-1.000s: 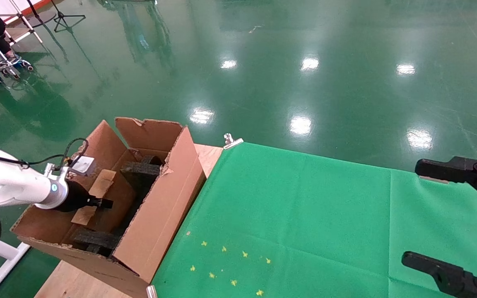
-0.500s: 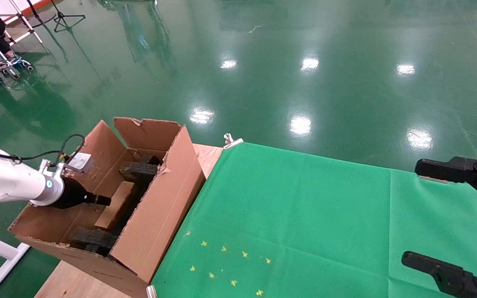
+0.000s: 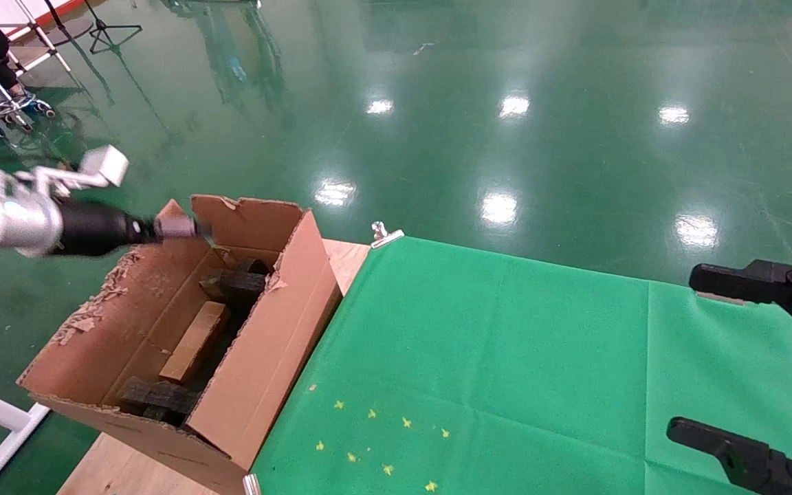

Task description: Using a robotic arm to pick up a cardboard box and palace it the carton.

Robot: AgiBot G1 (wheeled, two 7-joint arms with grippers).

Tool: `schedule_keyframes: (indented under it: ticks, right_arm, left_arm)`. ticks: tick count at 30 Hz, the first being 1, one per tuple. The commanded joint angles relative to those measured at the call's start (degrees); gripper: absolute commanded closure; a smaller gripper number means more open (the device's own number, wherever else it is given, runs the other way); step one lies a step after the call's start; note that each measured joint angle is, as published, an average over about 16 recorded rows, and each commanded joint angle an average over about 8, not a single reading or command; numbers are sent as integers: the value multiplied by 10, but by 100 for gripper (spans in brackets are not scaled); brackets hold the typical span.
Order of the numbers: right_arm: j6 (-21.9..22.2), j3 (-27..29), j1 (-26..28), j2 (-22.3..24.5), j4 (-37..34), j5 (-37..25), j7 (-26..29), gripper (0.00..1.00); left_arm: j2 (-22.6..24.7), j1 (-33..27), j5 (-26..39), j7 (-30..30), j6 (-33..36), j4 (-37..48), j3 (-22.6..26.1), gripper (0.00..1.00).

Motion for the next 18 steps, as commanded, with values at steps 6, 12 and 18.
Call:
schedule_keyframes:
  ticks: [6,12,18]
  right_arm:
    - [0,0,0,0,0,0,0,0]
    - [0,0,0,0,0,0,0,0]
    - [0,0,0,0,0,0,0,0]
  left_arm:
    - [-47,-22,-106,-38,142,-12,-66,0]
    - [-57,-17,-159,-62,203,0,-98,0]
    - [-57,-5,-166,-53,205,-11,-105,0]
